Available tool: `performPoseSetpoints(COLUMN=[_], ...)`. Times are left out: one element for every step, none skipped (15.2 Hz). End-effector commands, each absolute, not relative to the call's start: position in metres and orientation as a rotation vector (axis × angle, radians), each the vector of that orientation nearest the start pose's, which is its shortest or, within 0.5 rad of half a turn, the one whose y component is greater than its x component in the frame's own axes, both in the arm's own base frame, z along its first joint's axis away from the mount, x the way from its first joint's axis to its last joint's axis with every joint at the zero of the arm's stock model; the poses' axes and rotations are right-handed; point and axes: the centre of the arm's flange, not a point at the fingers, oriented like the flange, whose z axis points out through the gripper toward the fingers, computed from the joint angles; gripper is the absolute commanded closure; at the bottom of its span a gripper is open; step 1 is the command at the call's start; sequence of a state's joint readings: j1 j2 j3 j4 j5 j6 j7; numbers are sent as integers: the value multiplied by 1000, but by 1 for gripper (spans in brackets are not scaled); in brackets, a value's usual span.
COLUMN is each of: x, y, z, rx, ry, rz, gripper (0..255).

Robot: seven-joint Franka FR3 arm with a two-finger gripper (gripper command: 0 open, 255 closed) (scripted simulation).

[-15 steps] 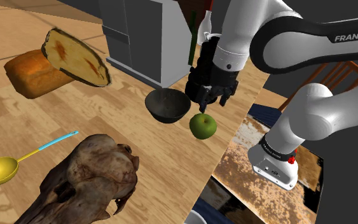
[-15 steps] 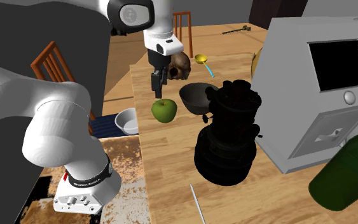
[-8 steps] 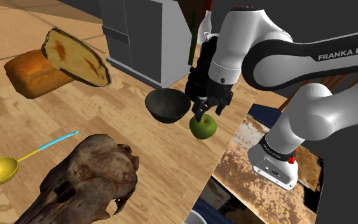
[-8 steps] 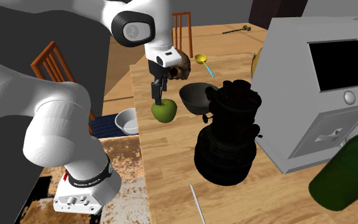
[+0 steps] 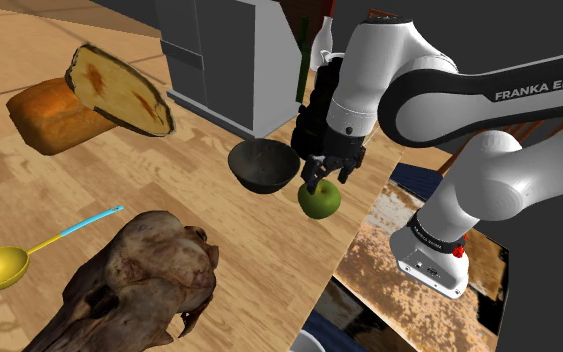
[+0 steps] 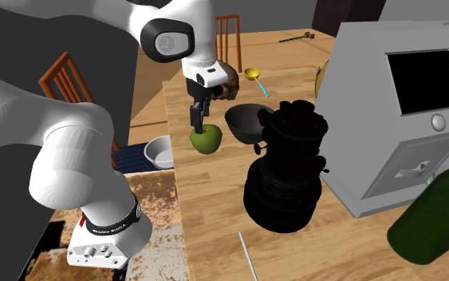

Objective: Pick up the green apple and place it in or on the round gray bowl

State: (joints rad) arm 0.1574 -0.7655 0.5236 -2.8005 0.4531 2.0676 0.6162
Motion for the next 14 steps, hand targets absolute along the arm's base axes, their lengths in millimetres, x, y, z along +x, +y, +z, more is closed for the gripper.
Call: performPoseSetpoints(x=[250, 250, 250, 250, 250, 250, 250, 250, 250, 250, 250, 250, 250, 250], y=[205, 205, 205, 205, 205, 205, 205, 205, 205, 205, 205, 205, 205, 205], z=[386, 386, 386, 386, 386, 386, 386, 386, 386, 386, 386, 391, 396, 402], rx=[-3073, -3073, -3073, -3073, -3073, -3073, -3073, -3073, -3073, -3073, -3073, -3073, -3073, -3073], ry=[448, 448, 448, 448, 448, 448, 448, 448, 448, 448, 448, 448, 448, 448], rz=[33, 33, 33, 33, 33, 33, 33, 33, 33, 33, 33, 33, 33, 33], gripper=[0, 255, 255, 255, 255, 255, 255, 255, 255, 255, 255, 255, 255, 255])
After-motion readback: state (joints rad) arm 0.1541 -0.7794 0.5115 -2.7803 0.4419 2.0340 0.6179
